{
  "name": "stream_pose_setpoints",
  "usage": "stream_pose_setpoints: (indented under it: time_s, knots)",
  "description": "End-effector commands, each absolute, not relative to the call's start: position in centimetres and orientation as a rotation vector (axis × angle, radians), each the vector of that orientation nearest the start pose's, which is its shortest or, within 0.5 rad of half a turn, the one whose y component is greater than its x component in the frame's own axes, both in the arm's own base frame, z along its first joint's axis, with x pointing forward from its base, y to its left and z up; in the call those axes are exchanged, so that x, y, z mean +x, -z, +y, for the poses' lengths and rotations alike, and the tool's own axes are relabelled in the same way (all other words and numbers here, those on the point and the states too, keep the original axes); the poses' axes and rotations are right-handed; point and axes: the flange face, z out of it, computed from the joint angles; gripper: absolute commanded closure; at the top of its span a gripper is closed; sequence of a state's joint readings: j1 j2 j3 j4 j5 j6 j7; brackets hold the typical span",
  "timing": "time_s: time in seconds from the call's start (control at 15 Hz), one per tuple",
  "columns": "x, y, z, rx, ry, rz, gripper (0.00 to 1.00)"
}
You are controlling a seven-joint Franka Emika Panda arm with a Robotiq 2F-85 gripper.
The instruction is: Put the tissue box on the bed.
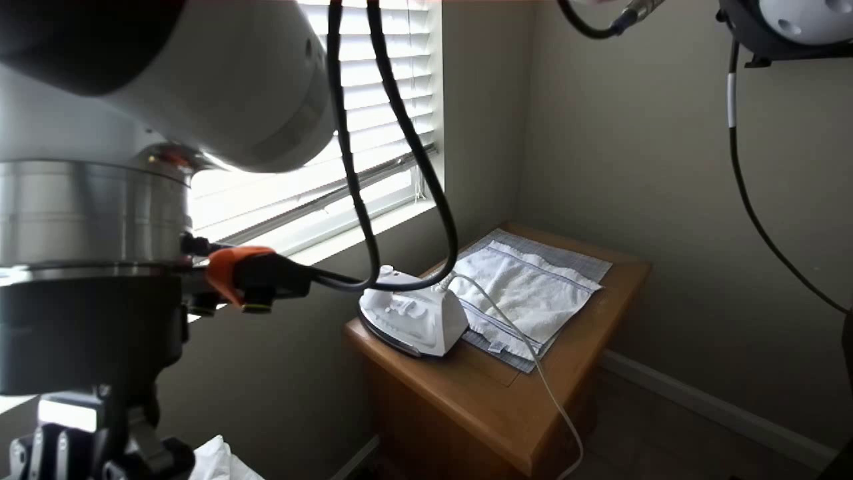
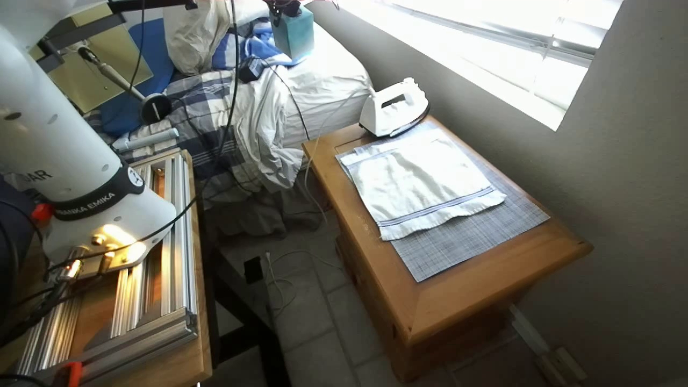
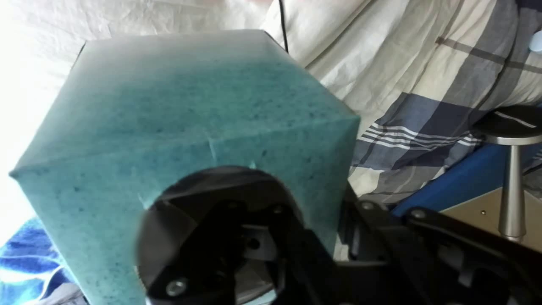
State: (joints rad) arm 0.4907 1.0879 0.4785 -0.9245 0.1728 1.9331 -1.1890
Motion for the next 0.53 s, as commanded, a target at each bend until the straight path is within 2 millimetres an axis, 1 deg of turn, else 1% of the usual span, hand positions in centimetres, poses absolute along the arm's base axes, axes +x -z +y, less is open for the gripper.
stream_pose_setpoints:
  time_s: [0.0,0.07,0.13,0.2,0.27,0.47]
  knots:
    - [56.19,-24.7,57.1,-1.451,0.189,-2.061,0.99]
    - [56.2,-24.57,57.28,-1.44,0.197,-2.064,0.99]
    - [56.12,-24.37,57.45,-1.43,0.197,-2.07,0.7]
    - [56.15,-24.22,57.56,-1.418,0.205,-2.067,0.68]
    - [56.1,-24.15,57.72,-1.41,0.208,-2.068,0.62]
    - [56.15,-24.48,58.04,-1.382,0.227,-2.072,0.42]
